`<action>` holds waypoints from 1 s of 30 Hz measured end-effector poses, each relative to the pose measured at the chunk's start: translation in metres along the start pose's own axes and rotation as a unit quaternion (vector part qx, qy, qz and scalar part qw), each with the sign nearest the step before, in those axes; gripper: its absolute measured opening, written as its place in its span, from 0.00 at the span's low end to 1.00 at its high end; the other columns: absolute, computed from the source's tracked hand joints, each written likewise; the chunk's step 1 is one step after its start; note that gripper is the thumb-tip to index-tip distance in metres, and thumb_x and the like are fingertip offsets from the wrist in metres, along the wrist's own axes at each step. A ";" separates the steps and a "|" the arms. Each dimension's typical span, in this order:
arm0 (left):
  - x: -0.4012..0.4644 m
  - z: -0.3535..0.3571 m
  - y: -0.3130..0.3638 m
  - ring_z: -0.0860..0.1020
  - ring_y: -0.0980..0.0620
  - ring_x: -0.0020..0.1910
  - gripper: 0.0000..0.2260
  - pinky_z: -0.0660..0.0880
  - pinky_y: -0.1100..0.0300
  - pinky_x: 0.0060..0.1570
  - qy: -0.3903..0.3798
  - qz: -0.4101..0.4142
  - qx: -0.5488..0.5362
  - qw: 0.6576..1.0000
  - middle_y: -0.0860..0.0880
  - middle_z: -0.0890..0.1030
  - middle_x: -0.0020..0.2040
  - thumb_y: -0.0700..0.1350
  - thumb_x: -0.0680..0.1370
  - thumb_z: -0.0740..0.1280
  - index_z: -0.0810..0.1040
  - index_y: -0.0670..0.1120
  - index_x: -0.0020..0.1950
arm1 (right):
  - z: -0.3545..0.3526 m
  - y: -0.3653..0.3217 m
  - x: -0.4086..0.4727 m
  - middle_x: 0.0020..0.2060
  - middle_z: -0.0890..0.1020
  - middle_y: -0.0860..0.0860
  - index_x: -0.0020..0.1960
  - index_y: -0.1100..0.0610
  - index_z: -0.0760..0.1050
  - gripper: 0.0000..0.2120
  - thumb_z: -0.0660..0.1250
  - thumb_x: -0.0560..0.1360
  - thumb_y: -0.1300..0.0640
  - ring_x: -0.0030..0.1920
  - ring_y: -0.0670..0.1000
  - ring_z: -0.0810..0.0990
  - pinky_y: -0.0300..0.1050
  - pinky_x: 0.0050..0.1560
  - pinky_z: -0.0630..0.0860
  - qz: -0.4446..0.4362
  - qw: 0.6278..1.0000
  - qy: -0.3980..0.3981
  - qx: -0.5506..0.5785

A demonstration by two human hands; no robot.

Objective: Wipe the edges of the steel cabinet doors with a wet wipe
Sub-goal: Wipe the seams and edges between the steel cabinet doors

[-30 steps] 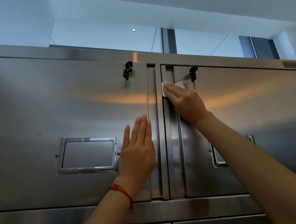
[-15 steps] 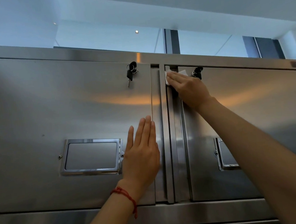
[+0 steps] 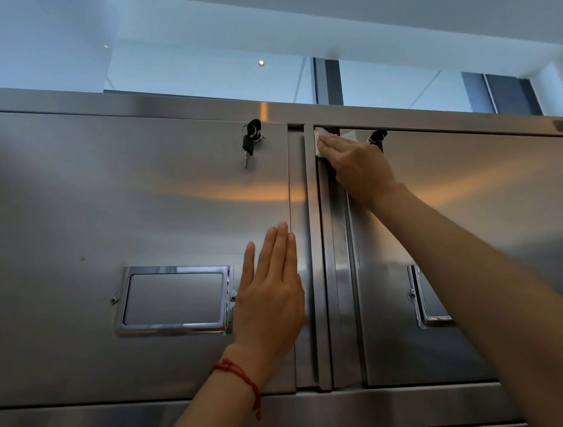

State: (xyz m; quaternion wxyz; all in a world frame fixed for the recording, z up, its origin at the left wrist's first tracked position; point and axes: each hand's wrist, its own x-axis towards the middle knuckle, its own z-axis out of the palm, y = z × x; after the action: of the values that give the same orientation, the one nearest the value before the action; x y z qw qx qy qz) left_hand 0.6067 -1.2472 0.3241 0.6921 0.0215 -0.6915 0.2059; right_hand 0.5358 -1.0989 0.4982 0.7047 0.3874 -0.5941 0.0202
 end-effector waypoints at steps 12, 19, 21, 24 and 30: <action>0.000 0.001 0.000 0.65 0.40 0.69 0.22 0.66 0.40 0.64 0.009 0.000 -0.005 1.000 0.38 0.67 0.70 0.43 0.77 0.52 0.67 0.36 0.69 | -0.002 -0.002 0.004 0.66 0.72 0.57 0.66 0.67 0.69 0.19 0.55 0.76 0.72 0.61 0.60 0.75 0.58 0.53 0.77 0.013 1.000 -0.005 -0.010; -0.001 0.000 0.000 0.64 0.40 0.70 0.22 0.65 0.40 0.65 0.000 0.001 0.001 1.000 0.38 0.66 0.70 0.43 0.77 0.52 0.66 0.36 0.69 | 0.001 -0.010 -0.009 0.62 0.75 0.60 0.62 0.68 0.72 0.19 0.57 0.73 0.74 0.59 0.60 0.77 0.58 0.50 0.78 0.021 1.000 0.020 -0.002; 0.000 0.001 0.000 0.65 0.40 0.70 0.23 0.65 0.40 0.65 0.000 0.000 0.000 1.000 0.38 0.66 0.70 0.43 0.77 0.52 0.66 0.36 0.69 | 0.001 -0.013 -0.019 0.56 0.79 0.62 0.56 0.69 0.77 0.16 0.63 0.69 0.76 0.53 0.62 0.80 0.59 0.42 0.80 -0.007 0.998 0.055 0.014; 0.000 0.001 0.000 0.64 0.40 0.70 0.23 0.64 0.40 0.65 0.003 -0.002 -0.007 1.000 0.38 0.66 0.70 0.43 0.77 0.51 0.66 0.36 0.69 | 0.001 -0.015 -0.026 0.52 0.81 0.62 0.53 0.70 0.79 0.15 0.68 0.66 0.76 0.48 0.63 0.82 0.60 0.37 0.81 -0.027 0.997 0.067 0.015; -0.001 0.001 0.000 0.65 0.40 0.69 0.22 0.65 0.40 0.65 0.011 0.003 -0.001 1.000 0.38 0.67 0.70 0.43 0.76 0.52 0.66 0.36 0.69 | 0.000 -0.010 -0.001 0.66 0.72 0.55 0.66 0.65 0.70 0.19 0.55 0.77 0.71 0.60 0.59 0.76 0.56 0.54 0.77 0.030 0.999 0.000 -0.013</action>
State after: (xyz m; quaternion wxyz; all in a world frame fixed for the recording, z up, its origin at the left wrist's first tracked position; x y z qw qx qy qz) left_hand 0.6059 -1.2478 0.3235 0.6993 0.0166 -0.6840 0.2070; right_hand 0.5403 -1.1051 0.4920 0.7088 0.3603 -0.6055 0.0342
